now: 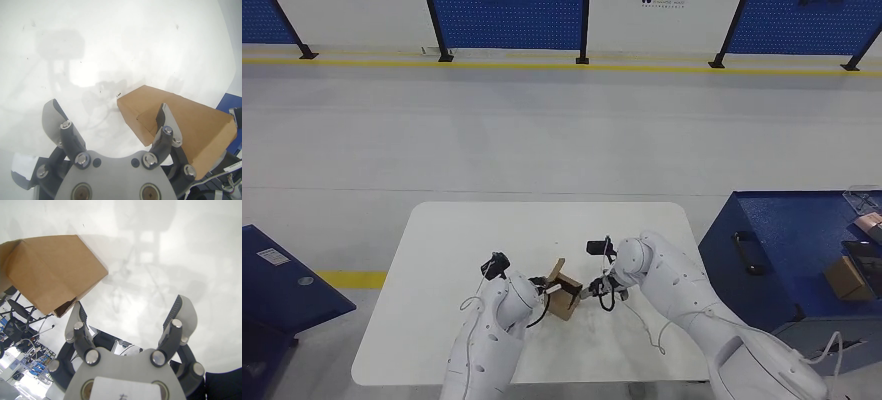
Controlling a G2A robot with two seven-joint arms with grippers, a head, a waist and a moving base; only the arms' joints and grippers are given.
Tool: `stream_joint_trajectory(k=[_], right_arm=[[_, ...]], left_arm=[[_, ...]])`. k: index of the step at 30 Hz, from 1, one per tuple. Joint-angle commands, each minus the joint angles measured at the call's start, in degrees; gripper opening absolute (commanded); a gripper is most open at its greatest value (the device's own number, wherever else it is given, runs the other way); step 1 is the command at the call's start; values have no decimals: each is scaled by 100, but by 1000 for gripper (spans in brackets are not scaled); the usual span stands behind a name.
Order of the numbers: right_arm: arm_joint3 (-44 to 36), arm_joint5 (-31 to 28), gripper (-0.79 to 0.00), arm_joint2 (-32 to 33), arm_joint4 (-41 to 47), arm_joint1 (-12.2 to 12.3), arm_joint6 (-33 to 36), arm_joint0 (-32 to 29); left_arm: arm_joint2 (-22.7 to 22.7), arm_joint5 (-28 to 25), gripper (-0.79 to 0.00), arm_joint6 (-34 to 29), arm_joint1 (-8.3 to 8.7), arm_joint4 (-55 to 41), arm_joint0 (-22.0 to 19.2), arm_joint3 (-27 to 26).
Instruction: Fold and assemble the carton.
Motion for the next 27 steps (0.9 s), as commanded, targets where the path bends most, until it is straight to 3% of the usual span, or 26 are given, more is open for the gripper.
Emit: stream_joint_trajectory(k=[1, 9, 16, 27], right_arm=[[56, -2, 0, 33, 30, -14, -24, 23], [182, -53, 0, 109, 44, -58, -67, 65], [348, -61, 0, 162, 30, -88, -40, 99], [799, -739, 0, 585, 425, 85, 336, 232]], left_arm=[[55, -22, 0, 3, 0, 1, 25, 6], [274, -357, 0, -48, 15, -12, 201, -91], [438, -245, 0, 212, -14, -39, 166, 102], [464, -188, 0, 367, -18, -197, 124, 149]])
